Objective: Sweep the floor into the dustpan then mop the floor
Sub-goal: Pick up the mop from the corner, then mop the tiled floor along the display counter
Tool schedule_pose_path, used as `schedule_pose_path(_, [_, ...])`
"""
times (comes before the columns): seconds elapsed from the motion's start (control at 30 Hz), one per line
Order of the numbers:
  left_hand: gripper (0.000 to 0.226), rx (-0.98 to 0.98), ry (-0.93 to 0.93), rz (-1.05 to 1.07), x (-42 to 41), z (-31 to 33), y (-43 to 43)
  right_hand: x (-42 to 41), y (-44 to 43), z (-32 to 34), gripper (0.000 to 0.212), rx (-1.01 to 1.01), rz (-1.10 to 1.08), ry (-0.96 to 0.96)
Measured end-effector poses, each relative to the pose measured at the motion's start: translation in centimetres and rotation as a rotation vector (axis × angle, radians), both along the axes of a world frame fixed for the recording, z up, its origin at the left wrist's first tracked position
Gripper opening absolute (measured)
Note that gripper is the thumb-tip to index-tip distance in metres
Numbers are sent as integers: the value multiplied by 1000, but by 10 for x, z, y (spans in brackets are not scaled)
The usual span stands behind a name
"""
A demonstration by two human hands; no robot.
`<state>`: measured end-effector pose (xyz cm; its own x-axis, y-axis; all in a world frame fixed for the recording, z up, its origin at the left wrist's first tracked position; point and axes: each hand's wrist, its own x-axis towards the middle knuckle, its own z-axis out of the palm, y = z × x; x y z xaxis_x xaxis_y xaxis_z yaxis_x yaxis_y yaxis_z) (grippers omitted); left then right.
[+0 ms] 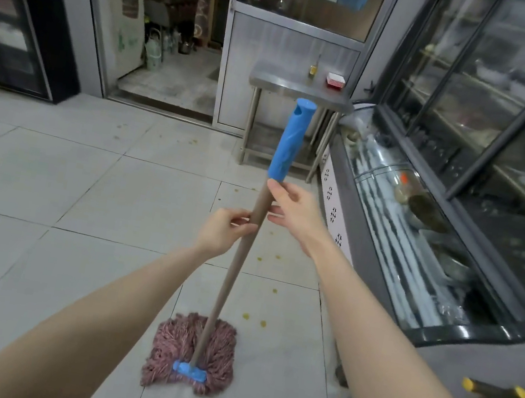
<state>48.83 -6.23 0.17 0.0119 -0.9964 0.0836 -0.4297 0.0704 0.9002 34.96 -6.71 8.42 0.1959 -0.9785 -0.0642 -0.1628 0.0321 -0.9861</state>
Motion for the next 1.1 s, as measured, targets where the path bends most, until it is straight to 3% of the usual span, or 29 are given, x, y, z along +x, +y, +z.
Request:
schedule_pose_path(0.07, [20,-33,10,-17,-10,15,28,-11,35,17,27,-39,-13,-8])
schedule_pose_path(0.23, [20,-73,-2,-32,-32,32,120,-34,144,47,24,-115,-28,-47])
schedule_pose_path(0.3, [12,-77,-45,-43,-43,30,171,-47,199,46,36,-118,-26,-25])
schedule_pose_path(0.47, [16,-67,-98,-83,-62,23,269,-67,309,36,64,-67,-16,34])
schedule_pose_path(0.7, [10,1,-72,-175,-70,7,369,-79,414,21,72,30,-27,108])
schedule_pose_path(0.9, [10,105,-60,-284,-53,-5,414,-69,467,13,47,167,-66,107])
schedule_pose_path(1.03, [28,258,-98,-258,-31,-33,439,-55,506,-4,28,292,-61,-119])
schedule_pose_path(1.1, [25,359,-91,-194,-26,-48,455,-51,525,-10,15,366,-44,-202])
